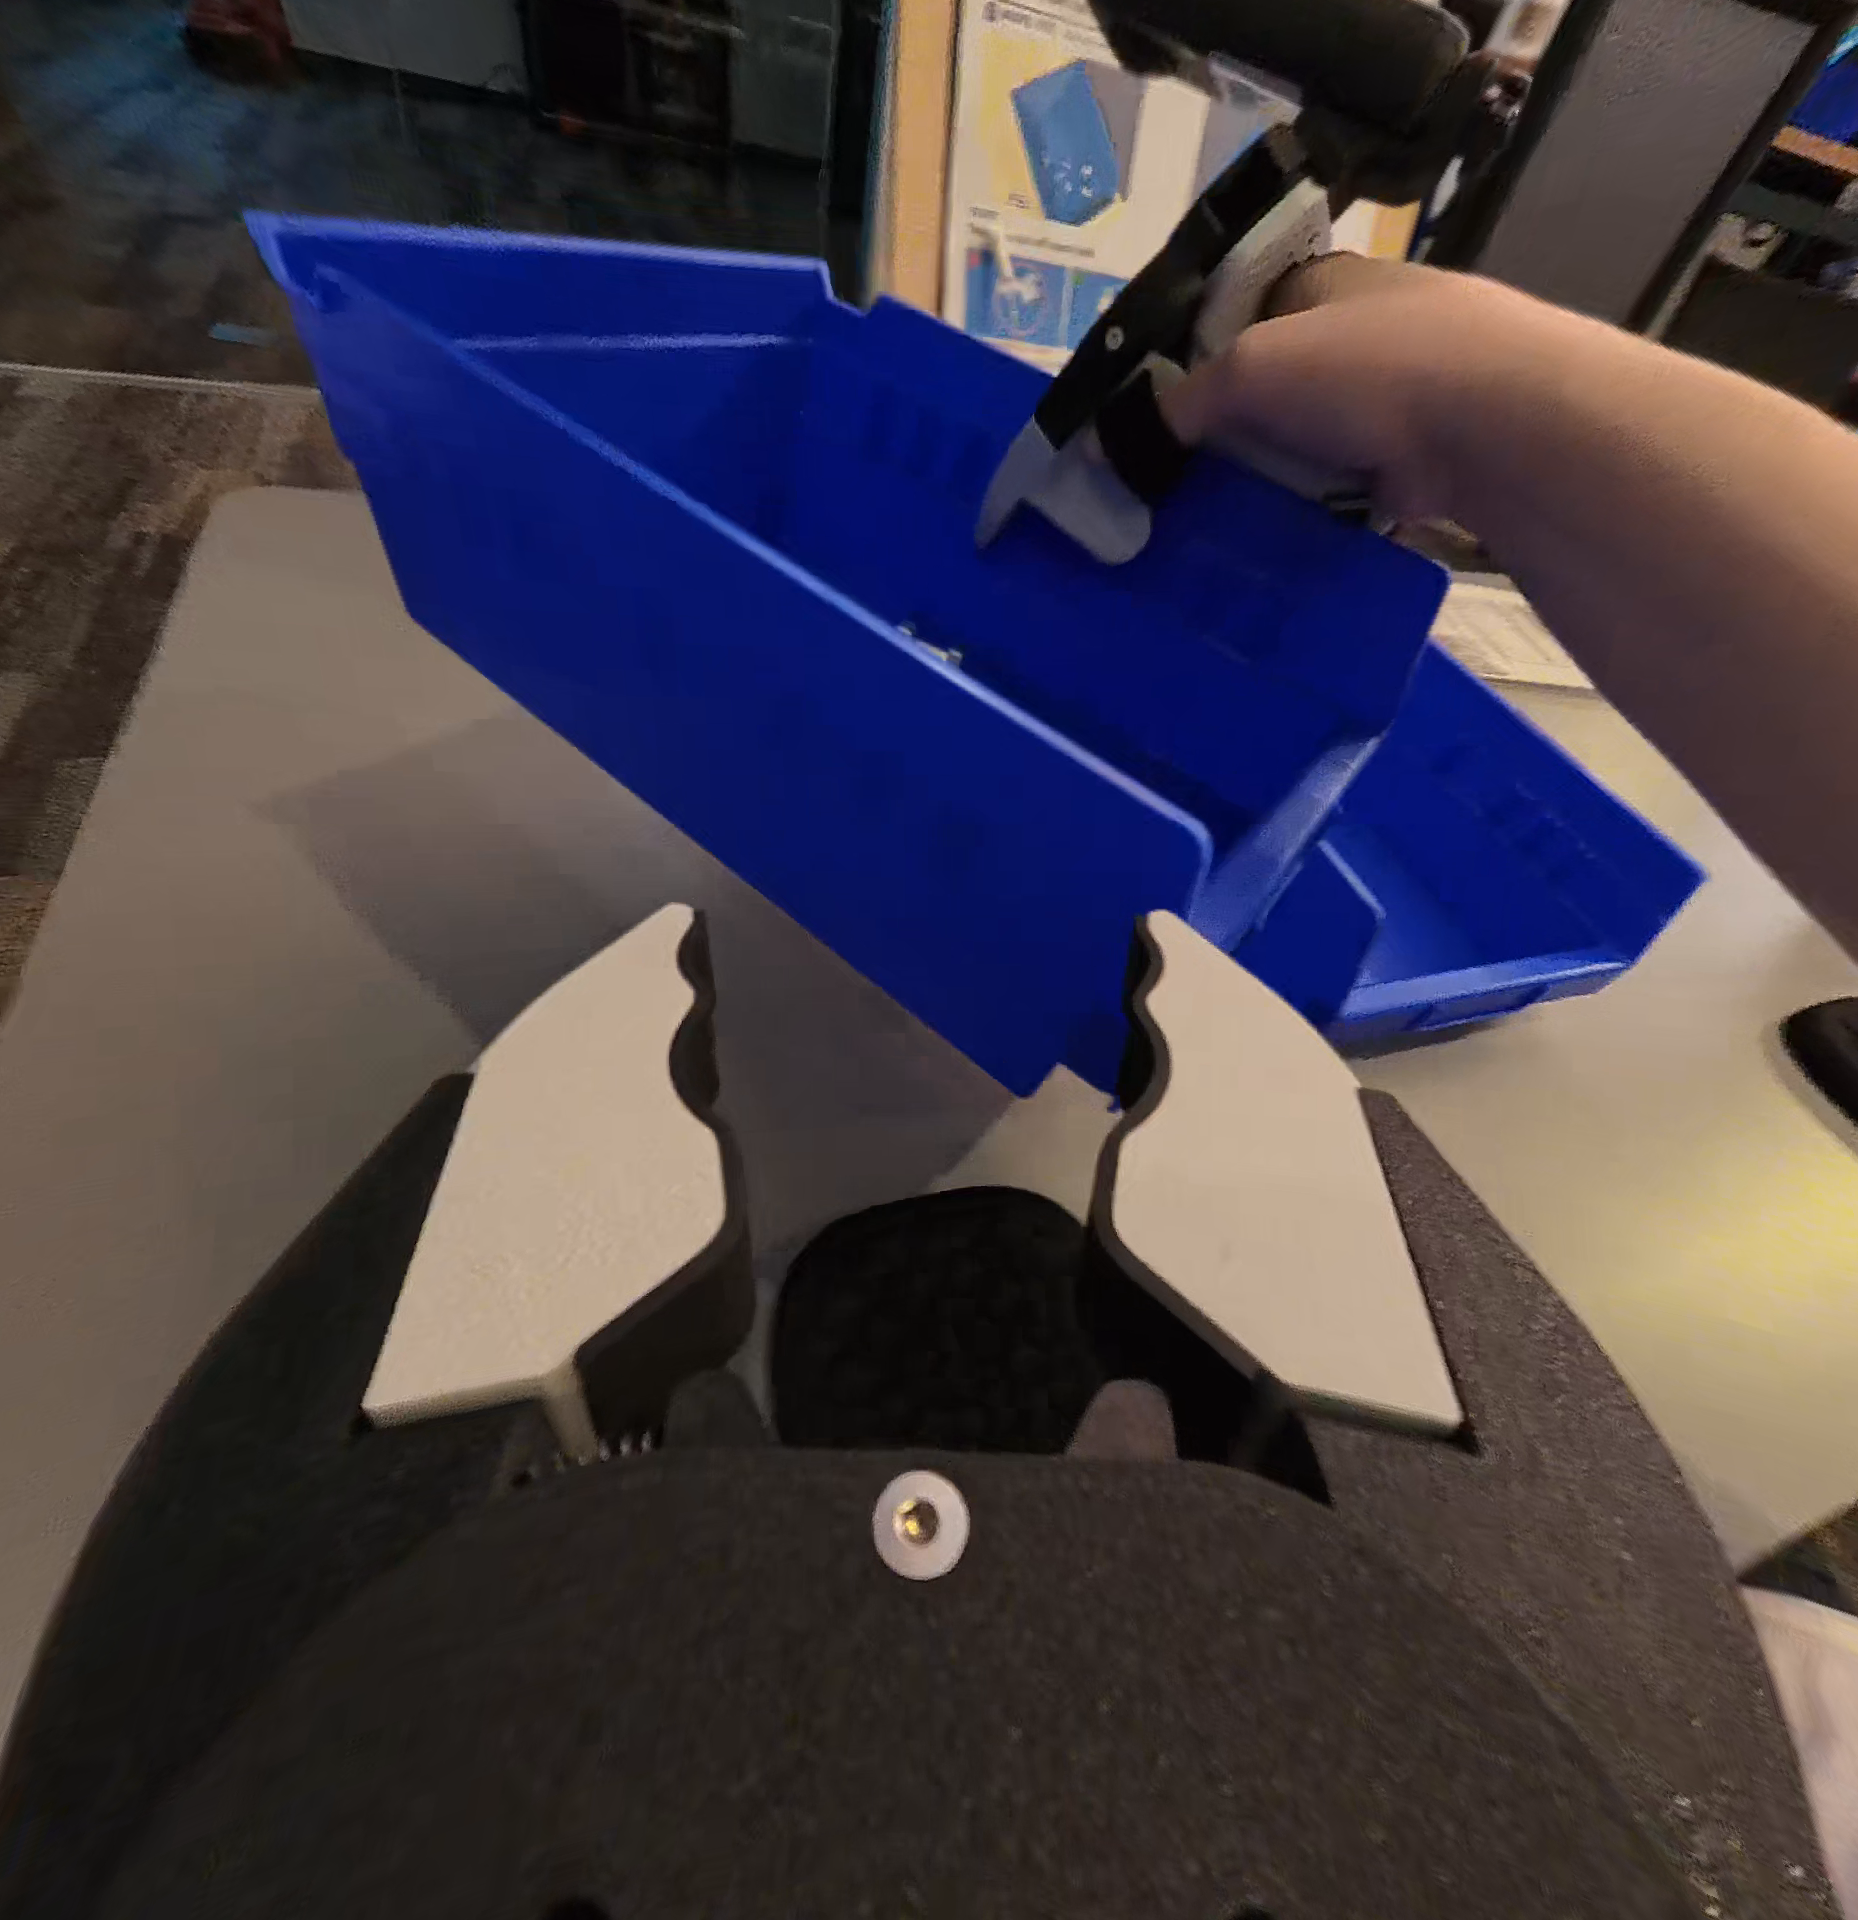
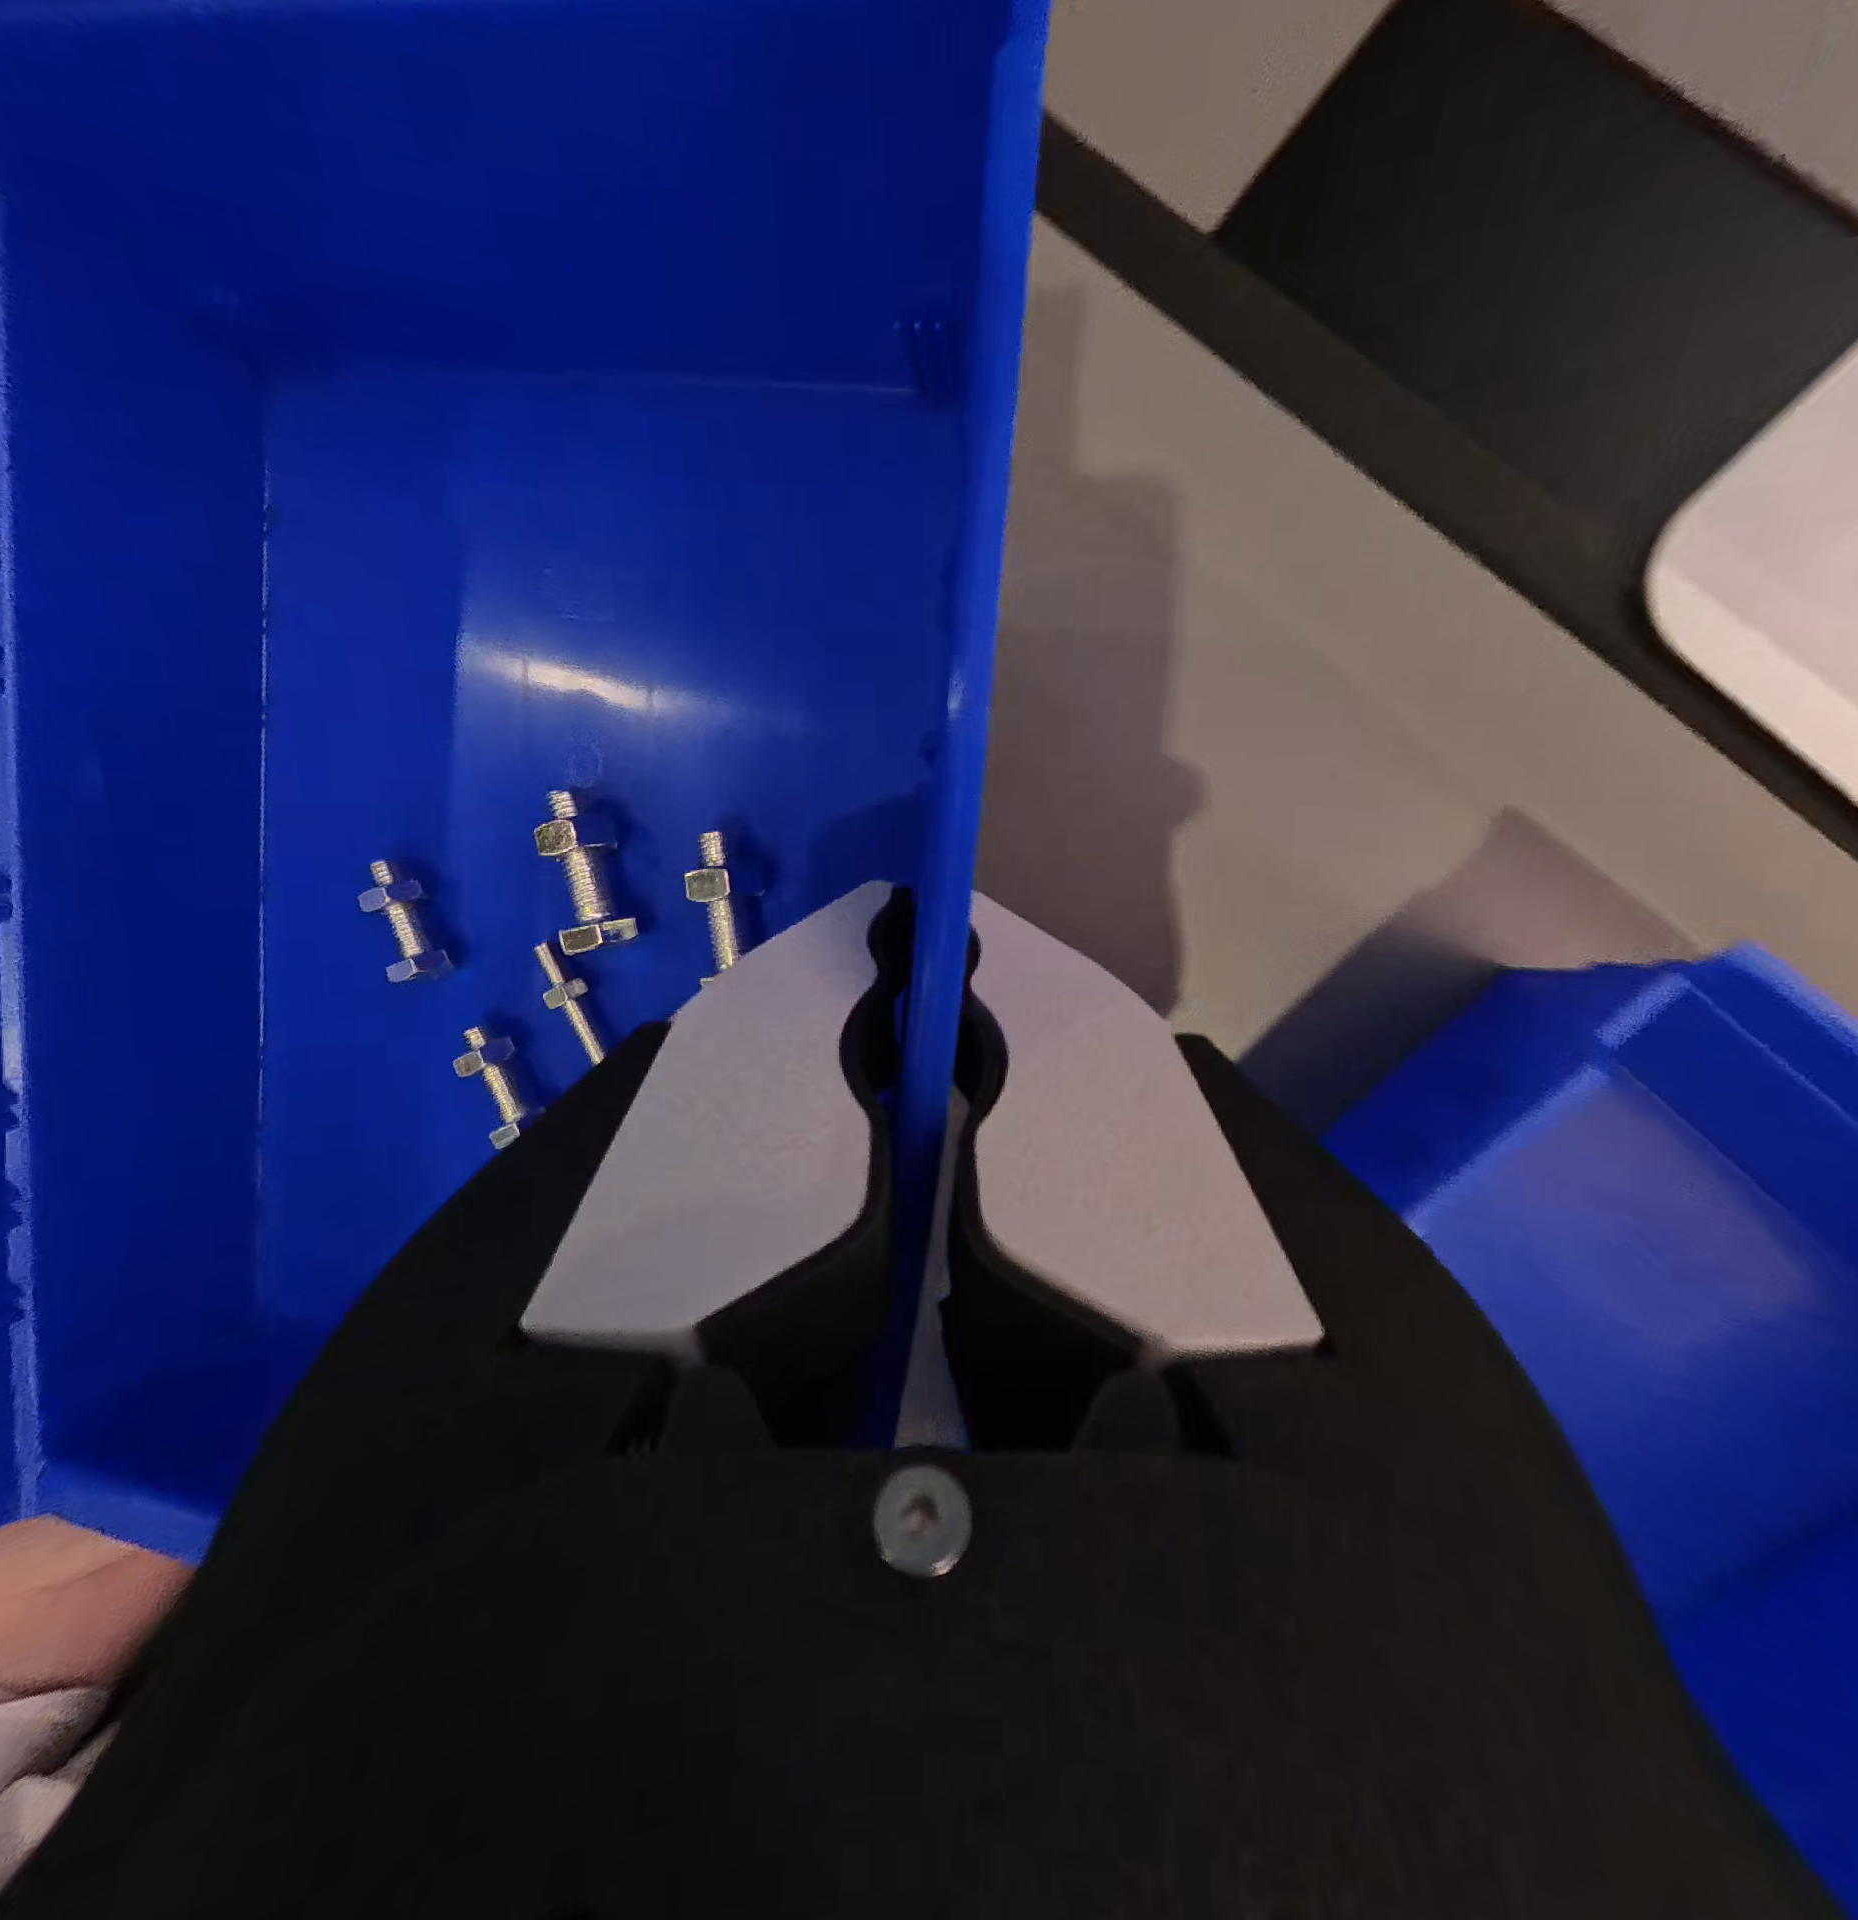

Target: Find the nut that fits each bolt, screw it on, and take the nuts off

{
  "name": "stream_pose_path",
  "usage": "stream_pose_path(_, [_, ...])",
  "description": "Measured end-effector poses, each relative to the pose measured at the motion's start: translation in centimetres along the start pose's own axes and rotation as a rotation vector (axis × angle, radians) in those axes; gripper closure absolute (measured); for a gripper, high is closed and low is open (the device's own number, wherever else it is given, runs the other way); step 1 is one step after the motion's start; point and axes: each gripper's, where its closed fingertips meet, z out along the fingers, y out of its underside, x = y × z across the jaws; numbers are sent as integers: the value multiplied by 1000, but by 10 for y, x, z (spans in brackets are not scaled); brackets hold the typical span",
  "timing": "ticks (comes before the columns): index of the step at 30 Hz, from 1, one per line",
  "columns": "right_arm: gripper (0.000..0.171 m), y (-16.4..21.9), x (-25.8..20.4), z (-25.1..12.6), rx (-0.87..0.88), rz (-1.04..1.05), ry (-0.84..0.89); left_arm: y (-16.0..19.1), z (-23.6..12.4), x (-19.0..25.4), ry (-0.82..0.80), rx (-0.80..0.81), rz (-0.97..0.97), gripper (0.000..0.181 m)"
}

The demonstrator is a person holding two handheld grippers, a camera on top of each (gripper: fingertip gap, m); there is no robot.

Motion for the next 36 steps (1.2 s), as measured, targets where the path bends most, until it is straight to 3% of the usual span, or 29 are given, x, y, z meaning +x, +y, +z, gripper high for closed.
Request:
stream_pose_path(2, [165,0,-7,13,-26,-11,-18,2,-7,-9,-25,10,0,98])
stream_pose_path(9, [165,9,-10,55,-35,-18,-6,14,-29,-41,-37,55,-78,100])
stream_pose_path(12, [164,18,-7,73,-48,35,-4,14,-21,-38,31,44,-119,99])
stream_pose_path(21, [162,12,-13,116,-49,70,30,53,27,-68,-40,-130,-165,94])
stream_pose_path(25, [160,3,-22,124,-26,94,26,71,41,-71,3,-210,-212,95])
stream_pose_path(36, [151,-13,-44,141,56,69,-33,95,53,-126,-234,-294,-119,101])
